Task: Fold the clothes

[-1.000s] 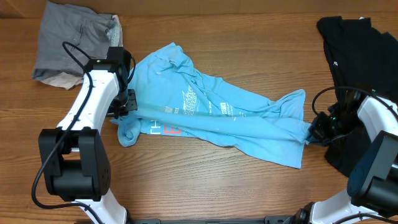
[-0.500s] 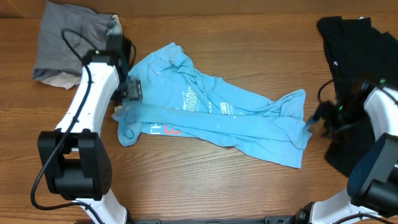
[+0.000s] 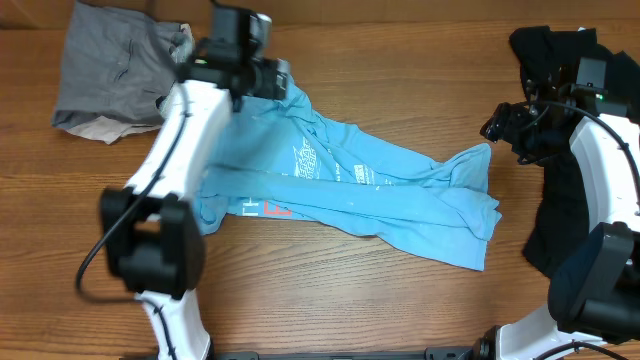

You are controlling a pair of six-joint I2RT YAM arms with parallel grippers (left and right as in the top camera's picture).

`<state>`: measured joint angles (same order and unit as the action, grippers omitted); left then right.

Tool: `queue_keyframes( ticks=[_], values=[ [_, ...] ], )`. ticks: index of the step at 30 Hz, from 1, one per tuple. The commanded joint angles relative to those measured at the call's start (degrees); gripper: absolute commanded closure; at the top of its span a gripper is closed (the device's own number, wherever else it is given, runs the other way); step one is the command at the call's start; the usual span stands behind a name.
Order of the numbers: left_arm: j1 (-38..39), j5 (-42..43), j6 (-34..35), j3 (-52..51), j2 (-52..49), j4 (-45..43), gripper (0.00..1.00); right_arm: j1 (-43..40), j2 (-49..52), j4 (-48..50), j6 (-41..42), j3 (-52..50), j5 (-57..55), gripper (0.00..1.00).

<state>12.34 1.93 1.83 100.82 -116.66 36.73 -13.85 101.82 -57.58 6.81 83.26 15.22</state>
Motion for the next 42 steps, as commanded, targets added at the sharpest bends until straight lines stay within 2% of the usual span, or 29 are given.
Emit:
queue_keyframes(
  ticks=[1, 8, 13, 18, 20, 22, 24, 26, 31, 39, 42],
  values=[
    [2.4, 1.8, -4.9, 0.6, -5.7, -1.6, 0.09, -0.2, -0.1, 0.3, 0.5, 1.4, 0.3, 0.22],
    [2.7, 1.4, -6.7, 0.6, -10.4, -7.8, 0.08, -0.1, -0.1, 0.7, 0.5, 1.4, -0.1, 0.22],
    [2.7, -0.2, -6.6, 0.6, -11.8, -10.0, 0.21, 0.0, -0.1, 0.7, 0.7, 1.4, -0.1, 0.25],
    [3.1, 0.2, -6.6, 0.6, -13.9, -9.6, 0.26, 0.0, -0.1, 0.8, 0.7, 1.4, -0.1, 0.26],
    [3.1, 0.2, -6.6, 0.6, -14.3, -9.6, 0.35, 0.0, -0.1, 1.0, 0.7, 1.4, -0.1, 0.26],
    [3.1, -0.7, -6.0, 0.6, -14.5, -9.3, 0.53, 0.0, -0.1, 1.4, 0.7, 1.4, -0.1, 0.27],
    [3.1, -3.8, -3.9, 0.6, -14.5, -9.4, 0.62, 0.0, -0.1, 1.8, 0.7, 1.4, -0.1, 0.27],
    [3.1, -7.1, -1.7, 0.6, -14.5, -9.9, 0.76, 0.0, -0.1, 2.0, 0.9, 1.4, -0.1, 0.27],
    [3.1, -9.0, -1.6, 2.3, -14.3, -9.4, 0.89, 0.0, 0.2, 3.0, 0.9, 1.3, -0.1, 0.3],
    [3.1, -9.8, -0.2, 12.5, -12.0, 1.9, 0.89, 2.0, 5.0, 9.0, 0.9, 1.3, -0.2, 0.39],
    [3.1, -9.7, 0.2, 14.7, -12.0, 5.1, 0.93, 3.3, 8.4, 10.0, 0.9, 1.3, -1.7, 0.4]
  ],
)
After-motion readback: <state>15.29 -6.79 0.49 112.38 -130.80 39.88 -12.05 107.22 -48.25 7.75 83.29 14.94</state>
